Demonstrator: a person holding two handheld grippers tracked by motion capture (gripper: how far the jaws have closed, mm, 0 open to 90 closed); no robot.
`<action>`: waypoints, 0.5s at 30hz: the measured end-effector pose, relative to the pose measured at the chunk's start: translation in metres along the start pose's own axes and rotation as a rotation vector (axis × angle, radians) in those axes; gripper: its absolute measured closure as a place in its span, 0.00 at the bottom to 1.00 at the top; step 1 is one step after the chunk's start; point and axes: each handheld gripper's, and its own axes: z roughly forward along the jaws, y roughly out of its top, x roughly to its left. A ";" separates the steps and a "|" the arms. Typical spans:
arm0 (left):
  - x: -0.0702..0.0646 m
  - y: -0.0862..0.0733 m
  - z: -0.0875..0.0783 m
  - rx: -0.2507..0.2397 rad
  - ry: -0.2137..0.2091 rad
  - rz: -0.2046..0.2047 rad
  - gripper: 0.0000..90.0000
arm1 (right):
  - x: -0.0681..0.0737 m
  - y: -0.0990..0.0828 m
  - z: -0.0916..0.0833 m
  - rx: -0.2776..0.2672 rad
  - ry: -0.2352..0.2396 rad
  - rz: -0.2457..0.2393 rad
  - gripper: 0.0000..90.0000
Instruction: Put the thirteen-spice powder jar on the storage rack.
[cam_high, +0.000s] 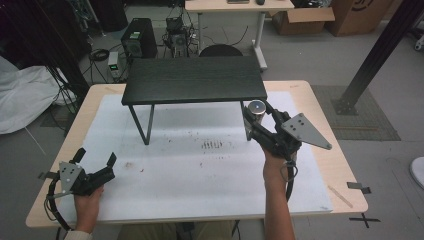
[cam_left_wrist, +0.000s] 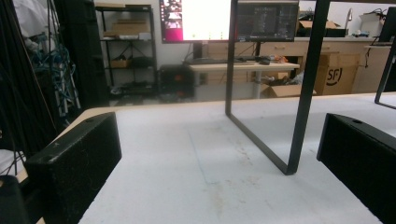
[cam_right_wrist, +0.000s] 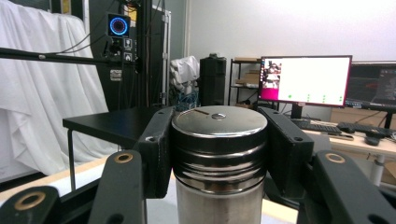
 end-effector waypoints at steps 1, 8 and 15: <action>0.000 0.000 0.000 0.000 0.000 0.000 0.00 | 0.000 0.000 0.000 0.000 0.000 0.000 0.55; 0.000 0.000 0.000 -0.001 0.000 -0.002 0.00 | -0.001 0.013 0.014 -0.020 0.023 -0.009 0.55; 0.000 0.000 0.000 -0.002 0.000 -0.002 0.00 | -0.003 0.025 0.033 -0.037 0.046 -0.017 0.55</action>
